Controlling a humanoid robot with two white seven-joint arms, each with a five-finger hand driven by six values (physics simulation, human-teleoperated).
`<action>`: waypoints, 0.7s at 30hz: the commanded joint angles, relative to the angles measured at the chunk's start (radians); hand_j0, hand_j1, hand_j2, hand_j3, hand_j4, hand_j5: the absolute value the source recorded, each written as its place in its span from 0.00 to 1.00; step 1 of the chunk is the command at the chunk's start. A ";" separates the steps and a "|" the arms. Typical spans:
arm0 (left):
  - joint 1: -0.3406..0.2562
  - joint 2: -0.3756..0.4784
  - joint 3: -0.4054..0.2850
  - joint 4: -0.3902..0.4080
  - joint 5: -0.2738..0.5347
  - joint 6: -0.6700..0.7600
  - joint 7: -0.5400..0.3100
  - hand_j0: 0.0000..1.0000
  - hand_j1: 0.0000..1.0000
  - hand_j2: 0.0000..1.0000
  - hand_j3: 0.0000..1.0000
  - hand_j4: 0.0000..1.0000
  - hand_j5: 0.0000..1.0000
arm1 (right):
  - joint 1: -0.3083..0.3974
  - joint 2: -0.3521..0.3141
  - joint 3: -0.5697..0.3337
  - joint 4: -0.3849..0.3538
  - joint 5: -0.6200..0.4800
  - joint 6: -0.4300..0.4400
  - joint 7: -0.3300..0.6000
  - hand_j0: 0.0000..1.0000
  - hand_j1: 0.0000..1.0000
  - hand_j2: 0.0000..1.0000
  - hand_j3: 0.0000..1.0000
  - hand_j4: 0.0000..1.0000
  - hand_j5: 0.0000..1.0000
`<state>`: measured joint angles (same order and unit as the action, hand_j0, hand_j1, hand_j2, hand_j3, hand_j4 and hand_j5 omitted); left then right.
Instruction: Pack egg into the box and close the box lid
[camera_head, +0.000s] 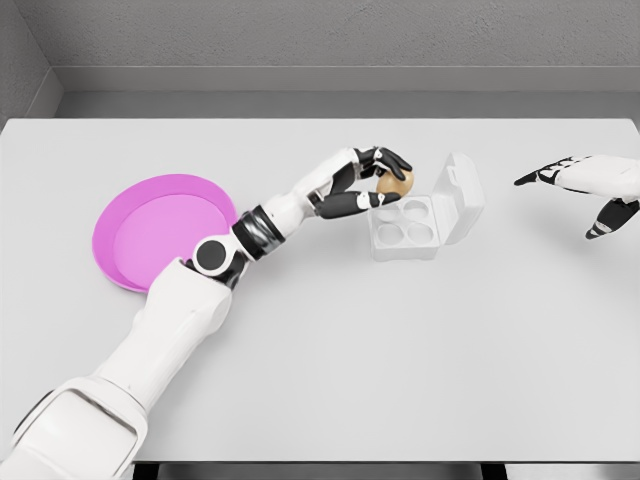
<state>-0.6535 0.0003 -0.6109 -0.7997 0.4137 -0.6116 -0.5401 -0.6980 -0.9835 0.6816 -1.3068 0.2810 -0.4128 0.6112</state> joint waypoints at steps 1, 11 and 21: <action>0.000 0.000 -0.001 0.000 0.002 0.001 0.002 0.42 0.42 0.42 0.42 0.42 0.42 | 0.000 -0.001 -0.001 0.000 -0.003 0.002 0.000 1.00 1.00 1.00 1.00 1.00 1.00; -0.002 0.000 -0.041 -0.010 0.000 0.001 0.002 0.42 0.42 0.42 0.42 0.42 0.42 | 0.000 -0.001 -0.001 0.000 -0.003 0.002 0.000 1.00 1.00 1.00 1.00 1.00 1.00; -0.002 0.000 -0.041 -0.010 0.000 0.001 0.002 0.49 0.49 0.49 0.49 0.49 0.49 | 0.000 -0.001 -0.001 0.001 -0.003 0.002 0.000 1.00 1.00 1.00 1.00 1.00 1.00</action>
<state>-0.6550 0.0004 -0.6535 -0.8091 0.4145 -0.6117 -0.5406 -0.6980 -0.9835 0.6816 -1.3054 0.2809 -0.4128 0.6112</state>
